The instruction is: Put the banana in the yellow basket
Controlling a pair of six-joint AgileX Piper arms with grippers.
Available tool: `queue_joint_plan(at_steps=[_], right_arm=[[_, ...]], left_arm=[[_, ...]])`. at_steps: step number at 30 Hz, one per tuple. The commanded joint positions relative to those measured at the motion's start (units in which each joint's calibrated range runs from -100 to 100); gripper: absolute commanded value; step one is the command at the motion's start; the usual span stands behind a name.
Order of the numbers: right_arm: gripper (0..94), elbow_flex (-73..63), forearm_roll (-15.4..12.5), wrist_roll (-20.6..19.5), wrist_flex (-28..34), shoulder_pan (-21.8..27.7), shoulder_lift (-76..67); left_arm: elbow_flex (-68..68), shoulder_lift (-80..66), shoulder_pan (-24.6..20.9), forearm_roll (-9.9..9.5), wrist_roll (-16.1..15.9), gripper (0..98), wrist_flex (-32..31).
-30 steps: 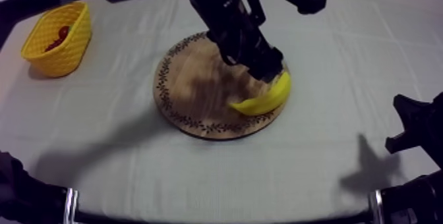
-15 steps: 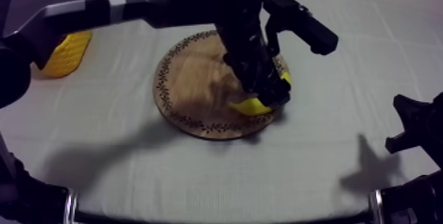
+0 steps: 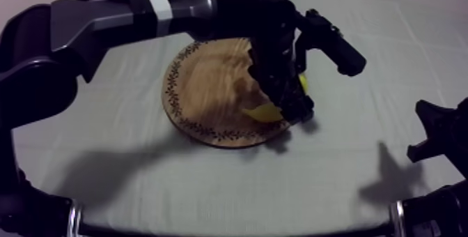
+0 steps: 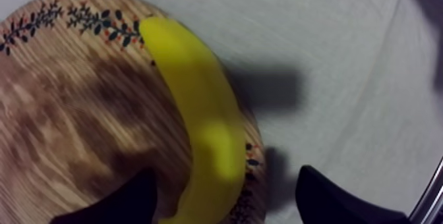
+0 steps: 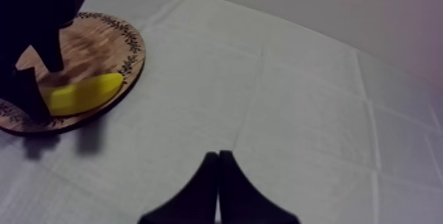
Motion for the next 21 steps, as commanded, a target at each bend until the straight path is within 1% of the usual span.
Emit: queue_joint_plan(at_steps=[1,10,12,16,21], right_arm=[[0.2,-0.03,0.00,0.03,-0.03,0.01,0.03],[0.2,-0.03,0.00,0.03,-0.03,0.01,0.03],[0.2,-0.03,0.00,0.03,-0.03,0.01,0.03],[0.2,-0.03,0.00,0.03,-0.03,0.01,0.03],[0.2,-0.03,0.00,0.03,-0.03,0.01,0.03]], left_arm=[[-1.80,0.93,0.09,-0.04,-0.05,76.5,1.11],[-7.26,5.22,0.45,0.18,-0.02,69.6,6.65],[-7.92,5.64,0.49,0.14,0.18,64.3,7.24],[-9.78,6.91,0.48,0.21,0.40,50.4,9.00],[-13.99,9.63,0.47,0.48,0.64,39.1,12.85]])
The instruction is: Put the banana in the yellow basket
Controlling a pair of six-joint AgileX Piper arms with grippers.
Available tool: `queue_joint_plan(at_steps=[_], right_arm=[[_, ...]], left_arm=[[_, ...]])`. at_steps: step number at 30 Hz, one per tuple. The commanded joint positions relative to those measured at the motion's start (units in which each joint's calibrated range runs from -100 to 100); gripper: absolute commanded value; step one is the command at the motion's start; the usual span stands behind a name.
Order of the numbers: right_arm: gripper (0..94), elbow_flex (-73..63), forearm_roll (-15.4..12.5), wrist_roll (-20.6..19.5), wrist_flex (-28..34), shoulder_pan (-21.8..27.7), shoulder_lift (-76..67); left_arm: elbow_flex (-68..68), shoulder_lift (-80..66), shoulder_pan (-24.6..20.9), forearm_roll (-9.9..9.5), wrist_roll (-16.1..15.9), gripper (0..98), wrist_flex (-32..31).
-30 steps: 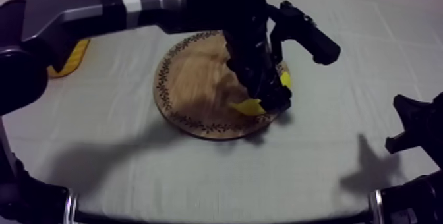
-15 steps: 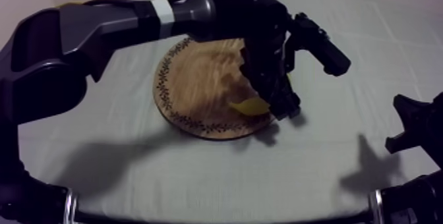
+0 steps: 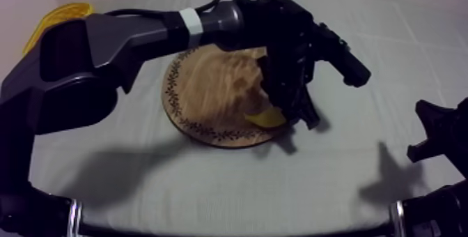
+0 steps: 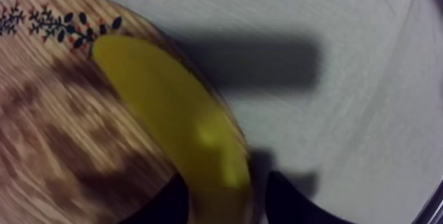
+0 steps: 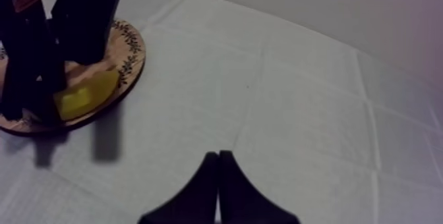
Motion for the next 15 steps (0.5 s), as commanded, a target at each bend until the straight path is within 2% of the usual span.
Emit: queue_joint_plan(at_steps=[1,9,15], right_arm=[[0.2,-0.03,0.00,0.00,0.00,0.01,0.03],[0.2,-0.03,0.00,0.00,0.00,0.01,0.03],[0.2,-0.03,0.00,0.00,0.00,0.01,0.03]], left_arm=[[-2.06,1.08,-0.01,0.08,0.06,37.7,1.58],[-4.89,1.95,-0.01,0.08,0.43,20.4,3.92],[-5.61,-3.38,-0.76,-2.05,1.55,13.5,5.75]])
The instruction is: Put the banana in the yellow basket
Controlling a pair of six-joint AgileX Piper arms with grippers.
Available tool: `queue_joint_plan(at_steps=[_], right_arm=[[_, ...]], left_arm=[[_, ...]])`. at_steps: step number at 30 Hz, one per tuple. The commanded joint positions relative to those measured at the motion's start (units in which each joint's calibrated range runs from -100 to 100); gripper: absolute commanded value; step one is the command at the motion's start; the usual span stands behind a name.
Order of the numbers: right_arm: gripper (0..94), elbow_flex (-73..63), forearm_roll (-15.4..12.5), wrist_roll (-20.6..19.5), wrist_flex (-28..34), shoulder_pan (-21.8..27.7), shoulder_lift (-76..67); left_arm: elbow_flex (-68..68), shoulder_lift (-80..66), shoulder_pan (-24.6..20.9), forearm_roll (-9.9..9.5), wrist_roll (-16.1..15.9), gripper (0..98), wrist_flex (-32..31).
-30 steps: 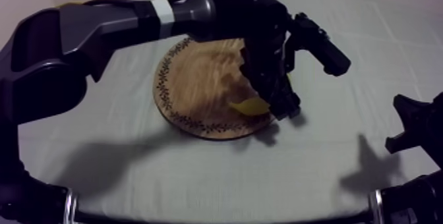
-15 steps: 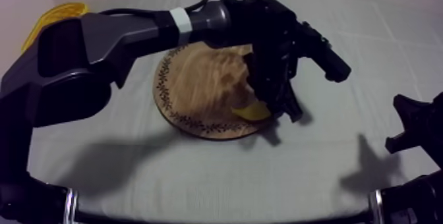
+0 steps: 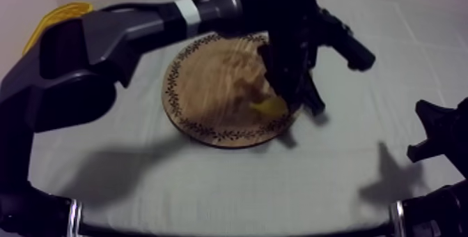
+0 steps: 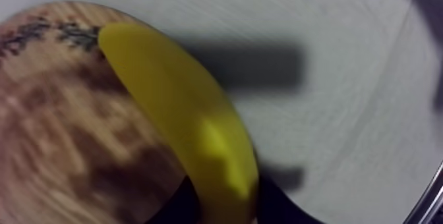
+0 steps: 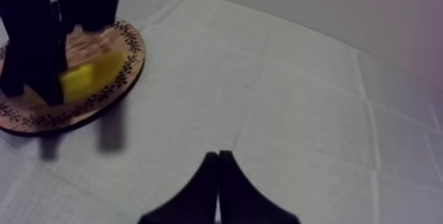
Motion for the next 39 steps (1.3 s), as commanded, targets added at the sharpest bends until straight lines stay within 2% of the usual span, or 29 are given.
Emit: queue_joint_plan(at_steps=[1,8,15,21,29,33,39], right_arm=[[0.2,-0.03,0.00,0.00,0.00,0.01,0.03],[0.2,-0.03,0.00,0.00,0.00,0.01,0.03],[0.2,-0.03,0.00,0.00,0.00,0.01,0.03],[0.2,-0.03,0.00,0.00,0.00,0.01,0.03],[0.2,-0.03,0.00,0.00,0.00,0.01,0.03],[0.2,-0.03,0.00,0.00,0.00,0.01,0.03],[0.2,-0.03,0.00,0.01,0.00,0.01,0.03]], left_arm=[[0.34,-3.56,-0.45,-1.15,0.48,13.4,0.37],[6.77,-17.75,-5.14,-4.14,2.39,15.2,0.73],[18.20,-32.26,-13.27,-5.90,3.20,15.9,0.75],[26.09,-41.44,-23.09,-5.92,2.35,14.5,0.76],[33.59,-46.61,-35.55,-5.73,-1.08,13.1,0.76],[35.36,-45.79,-40.01,-5.55,-2.69,12.0,0.76],[34.12,-42.99,-44.20,-5.50,-4.81,10.5,0.23]])
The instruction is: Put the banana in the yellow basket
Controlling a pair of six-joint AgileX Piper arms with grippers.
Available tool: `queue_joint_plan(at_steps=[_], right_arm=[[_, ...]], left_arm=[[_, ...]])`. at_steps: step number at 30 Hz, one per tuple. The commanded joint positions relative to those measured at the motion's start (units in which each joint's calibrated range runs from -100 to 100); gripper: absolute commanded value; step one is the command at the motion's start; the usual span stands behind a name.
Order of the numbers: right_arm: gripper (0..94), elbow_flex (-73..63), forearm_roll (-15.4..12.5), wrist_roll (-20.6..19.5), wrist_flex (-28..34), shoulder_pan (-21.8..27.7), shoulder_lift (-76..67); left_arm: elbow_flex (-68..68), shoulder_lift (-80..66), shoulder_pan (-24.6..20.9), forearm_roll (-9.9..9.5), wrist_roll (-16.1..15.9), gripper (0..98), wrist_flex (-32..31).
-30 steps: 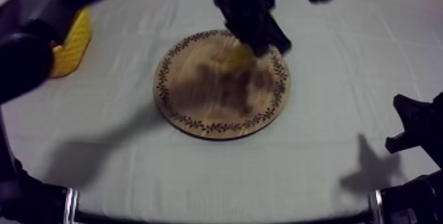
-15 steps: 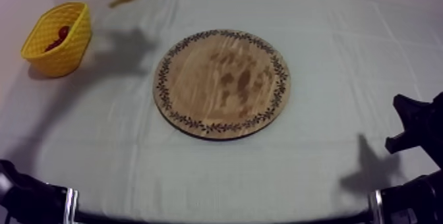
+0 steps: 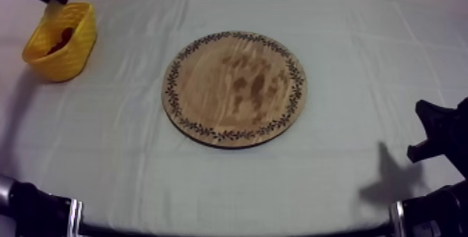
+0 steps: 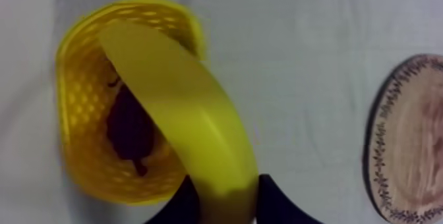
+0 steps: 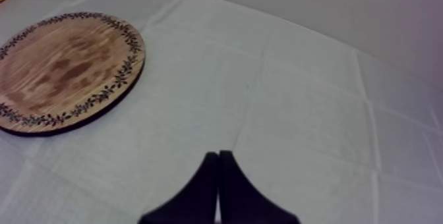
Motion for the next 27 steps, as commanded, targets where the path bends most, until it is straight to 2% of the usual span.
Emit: queue_joint_plan(at_steps=[1,5,8,11,14,18,23,25,27], right_arm=[[0.2,-0.03,0.00,0.02,-0.01,0.01,0.03],[0.2,-0.03,0.00,0.00,-0.01,0.01,0.03],[0.2,-0.03,0.00,0.00,-0.01,0.01,0.03],[0.2,-0.03,0.00,0.00,-0.01,0.01,0.03],[0.2,-0.03,0.00,0.00,-0.01,0.01,0.03],[0.2,-0.03,0.00,0.00,-0.01,0.01,0.03],[0.2,-0.03,0.00,0.00,-0.01,0.01,0.03],[0.2,-0.03,0.00,0.00,-0.01,0.01,0.03],[0.2,-0.03,0.00,0.00,-0.01,0.01,0.03]], left_arm=[[-1.05,0.86,-2.39,0.00,-0.60,10.6,-0.30],[-4.12,3.15,-4.18,0.11,-1.77,14.1,-0.69],[-6.08,4.71,-5.03,0.20,-2.77,26.8,-1.07],[-6.21,5.09,-5.90,0.21,-3.03,45.4,-2.59],[-4.55,4.11,-6.64,0.09,-3.03,60.0,-5.04],[-0.84,1.38,-7.09,-0.80,-2.98,77.2,-8.11],[4.22,-3.98,-7.05,-0.98,-2.23,81.9,-10.30],[6.71,-7.22,-6.55,-0.82,-1.77,79.1,-11.30],[9.38,-10.94,-5.76,-0.66,-1.29,71.2,-12.26]])
